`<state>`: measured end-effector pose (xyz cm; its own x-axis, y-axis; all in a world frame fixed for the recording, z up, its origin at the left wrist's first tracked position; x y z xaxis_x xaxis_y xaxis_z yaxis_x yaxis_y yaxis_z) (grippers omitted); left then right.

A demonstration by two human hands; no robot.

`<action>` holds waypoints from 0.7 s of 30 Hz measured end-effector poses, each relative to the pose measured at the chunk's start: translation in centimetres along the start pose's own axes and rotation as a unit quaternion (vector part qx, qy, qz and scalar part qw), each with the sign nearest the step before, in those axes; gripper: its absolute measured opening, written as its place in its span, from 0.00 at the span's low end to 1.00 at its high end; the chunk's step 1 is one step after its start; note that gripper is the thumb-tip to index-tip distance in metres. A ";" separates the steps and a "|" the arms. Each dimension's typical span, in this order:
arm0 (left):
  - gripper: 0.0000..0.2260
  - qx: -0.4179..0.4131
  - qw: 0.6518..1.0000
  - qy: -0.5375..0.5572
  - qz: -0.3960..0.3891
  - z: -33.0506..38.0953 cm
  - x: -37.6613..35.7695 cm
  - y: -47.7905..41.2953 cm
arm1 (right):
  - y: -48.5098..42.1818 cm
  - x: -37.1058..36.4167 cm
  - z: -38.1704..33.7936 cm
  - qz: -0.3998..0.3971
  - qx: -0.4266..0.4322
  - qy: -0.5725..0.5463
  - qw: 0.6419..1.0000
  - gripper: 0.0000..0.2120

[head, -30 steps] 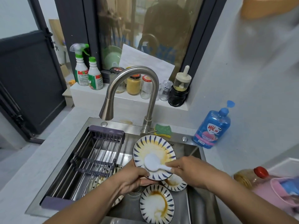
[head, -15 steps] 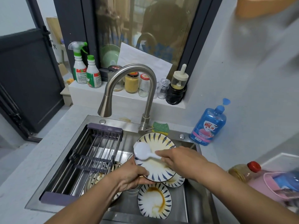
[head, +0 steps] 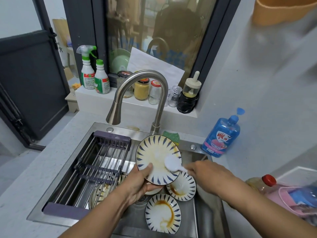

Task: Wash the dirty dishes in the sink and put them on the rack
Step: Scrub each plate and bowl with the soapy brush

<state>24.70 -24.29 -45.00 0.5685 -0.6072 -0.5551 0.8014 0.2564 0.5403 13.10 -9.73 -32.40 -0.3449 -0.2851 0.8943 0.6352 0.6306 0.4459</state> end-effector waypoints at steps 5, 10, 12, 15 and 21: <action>0.29 -0.004 0.999 0.006 -0.048 0.7 -1.9 0.3 | 0.9 -0.8 -3.8 -0.049 0.056 -0.084 0.994 0.16; 0.41 0.023 0.990 0.114 -0.075 0.8 -2.8 0.3 | 0.1 -0.4 -6.4 0.000 0.091 -0.201 0.975 0.16; 0.43 0.029 0.988 0.133 -0.076 0.7 -2.4 -0.1 | 0.1 -0.9 -6.3 -0.009 0.088 -0.208 0.974 0.17; 0.41 0.009 0.994 0.082 -0.067 1.1 -1.1 -0.4 | 0.8 -1.3 -4.7 -0.051 0.067 -0.133 0.988 0.15; 0.28 -0.021 0.997 -0.015 -0.070 1.4 -0.7 0.4 | 0.5 1.4 -1.2 0.054 -0.024 0.066 0.996 0.15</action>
<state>24.40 -24.83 -43.51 0.4447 -0.6615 -0.6038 0.8801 0.1976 0.4317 13.79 -10.72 -30.93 -0.1805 -0.3113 0.9330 0.6979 0.6279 0.3445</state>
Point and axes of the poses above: each hand's wrist, its own y-axis away from the middle knuckle, its own x-axis out of the back of the hand, z = x × y, the point moved 8 cm from there along -y, towards the middle knuckle, and after that the axes turned 5 degrees about -y, right-handed, at the moved point
